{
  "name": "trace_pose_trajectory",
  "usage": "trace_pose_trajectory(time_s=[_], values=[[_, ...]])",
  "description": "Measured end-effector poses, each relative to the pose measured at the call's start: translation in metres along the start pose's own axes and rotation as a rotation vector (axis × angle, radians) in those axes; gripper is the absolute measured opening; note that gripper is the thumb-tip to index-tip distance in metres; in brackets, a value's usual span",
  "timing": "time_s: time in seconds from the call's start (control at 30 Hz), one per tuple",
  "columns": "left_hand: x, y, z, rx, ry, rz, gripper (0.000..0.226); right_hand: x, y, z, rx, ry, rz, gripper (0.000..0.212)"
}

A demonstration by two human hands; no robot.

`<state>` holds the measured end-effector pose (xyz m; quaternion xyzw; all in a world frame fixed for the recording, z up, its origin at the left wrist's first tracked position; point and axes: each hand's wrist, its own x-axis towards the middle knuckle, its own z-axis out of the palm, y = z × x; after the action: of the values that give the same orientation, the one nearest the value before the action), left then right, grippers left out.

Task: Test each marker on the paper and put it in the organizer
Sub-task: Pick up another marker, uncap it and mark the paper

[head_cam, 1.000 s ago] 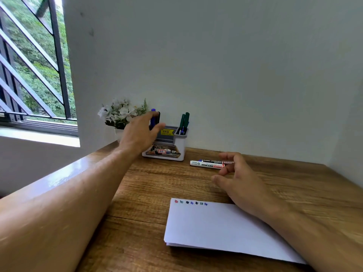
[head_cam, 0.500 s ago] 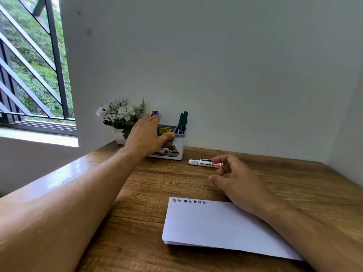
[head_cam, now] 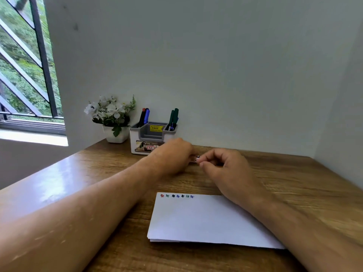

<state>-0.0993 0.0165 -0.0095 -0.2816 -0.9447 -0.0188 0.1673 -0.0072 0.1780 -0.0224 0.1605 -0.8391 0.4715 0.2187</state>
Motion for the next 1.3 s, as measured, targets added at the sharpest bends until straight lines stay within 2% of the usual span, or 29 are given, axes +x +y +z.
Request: trace_pose_trajectory(time_s=[0.1, 0.2, 0.27, 0.37, 0.5, 0.67, 0.87, 0.93, 1.03, 1.1, 1.17, 1.3], values=[[-0.004, 0.001, 0.005, 0.057, -0.021, 0.0, 0.019, 0.002, -0.002, -0.003, 0.01, 0.095, -0.017, 0.015], [-0.005, 0.004, 0.006, 0.062, 0.011, 0.042, 0.038, 0.006, 0.0, -0.007, -0.007, 0.191, -0.001, 0.015], [-0.004, 0.005, 0.006, 0.078, -0.003, 0.056, 0.041, 0.008, 0.002, -0.01, -0.001, 0.229, 0.022, 0.015], [-0.003, 0.005, 0.005, 0.078, -0.017, 0.053, 0.034, 0.01, 0.006, -0.012, 0.015, 0.247, 0.061, 0.014], [-0.004, 0.005, 0.005, 0.029, -0.066, 0.018, 0.042, 0.009, 0.008, -0.009, -0.004, 0.241, 0.087, 0.015], [-0.003, 0.003, 0.005, -0.054, -0.085, -0.03, 0.033, 0.008, 0.01, -0.004, 0.004, 0.212, 0.093, 0.016], [-0.006, -0.005, 0.001, -0.528, 0.079, -0.2, 0.021, 0.012, 0.014, -0.006, 0.029, 0.299, 0.106, 0.014], [-0.009, -0.005, -0.003, -0.772, 0.097, -0.226, 0.017, 0.015, 0.016, -0.009, 0.065, 0.345, 0.13, 0.013], [-0.014, 0.004, -0.013, -1.215, 0.03, -0.223, 0.018, 0.016, 0.016, -0.01, 0.164, 0.334, 0.178, 0.009], [-0.016, 0.013, -0.018, -1.395, 0.001, -0.204, 0.02, 0.016, 0.015, -0.009, 0.237, 0.295, 0.187, 0.015], [-0.018, 0.023, -0.021, -1.514, -0.066, -0.153, 0.021, 0.015, 0.013, -0.007, 0.285, 0.261, 0.152, 0.017], [-0.022, 0.033, -0.021, -1.593, -0.215, -0.095, 0.021, 0.011, 0.008, -0.007, 0.292, 0.213, 0.062, 0.021]])
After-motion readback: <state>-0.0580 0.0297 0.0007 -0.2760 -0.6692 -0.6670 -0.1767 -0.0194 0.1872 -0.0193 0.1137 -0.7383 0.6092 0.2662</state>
